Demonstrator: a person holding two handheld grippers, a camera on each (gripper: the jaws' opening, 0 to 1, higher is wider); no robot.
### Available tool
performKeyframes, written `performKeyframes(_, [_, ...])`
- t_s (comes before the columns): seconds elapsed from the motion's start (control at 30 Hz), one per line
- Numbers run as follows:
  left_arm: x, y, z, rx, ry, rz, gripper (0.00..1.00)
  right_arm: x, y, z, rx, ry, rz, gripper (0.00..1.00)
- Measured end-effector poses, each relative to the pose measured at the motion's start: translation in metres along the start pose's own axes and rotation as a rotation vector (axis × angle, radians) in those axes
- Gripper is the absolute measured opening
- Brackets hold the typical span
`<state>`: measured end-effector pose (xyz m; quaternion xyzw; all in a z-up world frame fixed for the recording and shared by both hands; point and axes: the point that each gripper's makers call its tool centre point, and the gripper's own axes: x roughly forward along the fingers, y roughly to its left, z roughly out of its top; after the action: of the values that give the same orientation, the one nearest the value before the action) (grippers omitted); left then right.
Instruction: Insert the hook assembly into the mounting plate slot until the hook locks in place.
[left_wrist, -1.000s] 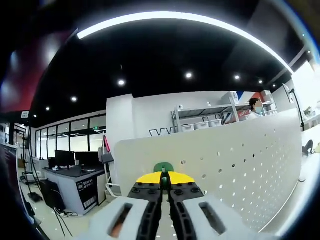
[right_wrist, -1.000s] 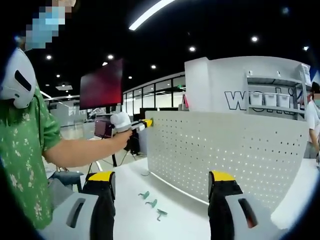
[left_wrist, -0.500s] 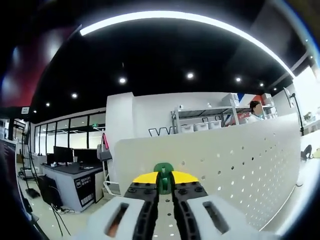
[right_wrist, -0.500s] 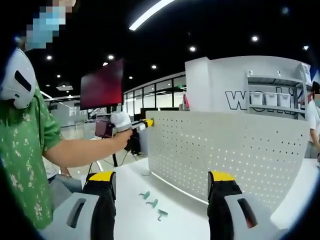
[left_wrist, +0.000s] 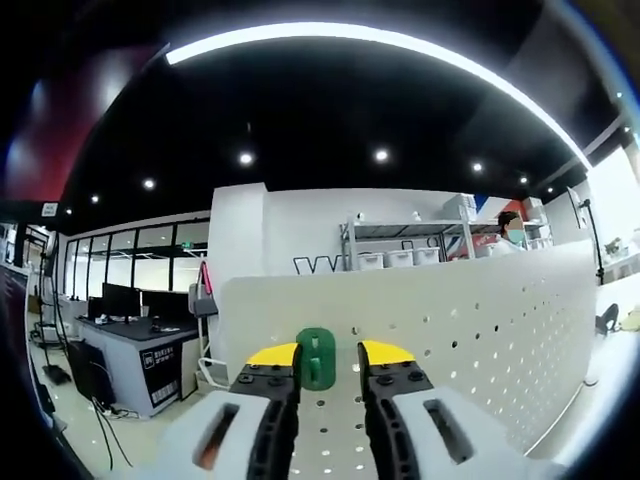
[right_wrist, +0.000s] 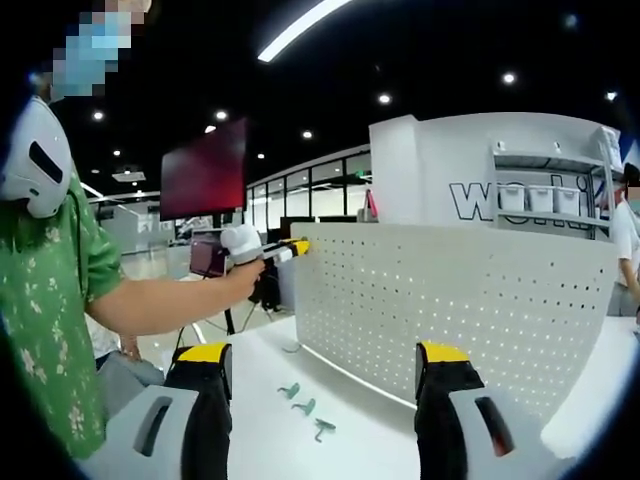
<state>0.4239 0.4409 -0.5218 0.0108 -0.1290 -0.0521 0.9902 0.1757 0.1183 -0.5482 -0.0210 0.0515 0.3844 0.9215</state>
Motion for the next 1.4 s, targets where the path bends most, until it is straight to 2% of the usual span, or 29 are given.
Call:
performKeyframes(0.07, [0.0,0.002,0.001,-0.003,-0.002,0.006,0.31,0.0,0.0,0.0,-0.001,0.0,0.0,0.76])
performKeyframes(0.4, [-0.004,0.004,0.002,-0.006,0.001,0.012,0.38,0.002,0.003,0.002,-0.003,-0.004,0.009,0.76])
performKeyframes(0.7, [-0.008,0.0,0.004,0.002,0.002,0.003,0.43,0.002,0.005,0.002,-0.002,-0.009,0.013,0.76])
performKeyframes(1.03, [-0.017,-0.003,0.007,0.006,0.008,-0.003,0.53,0.003,0.009,0.005,-0.004,-0.017,0.024,0.76])
performKeyframes(1.4, [-0.03,-0.008,0.009,0.009,0.016,-0.015,0.54,0.002,0.012,0.008,-0.007,-0.03,0.033,0.76])
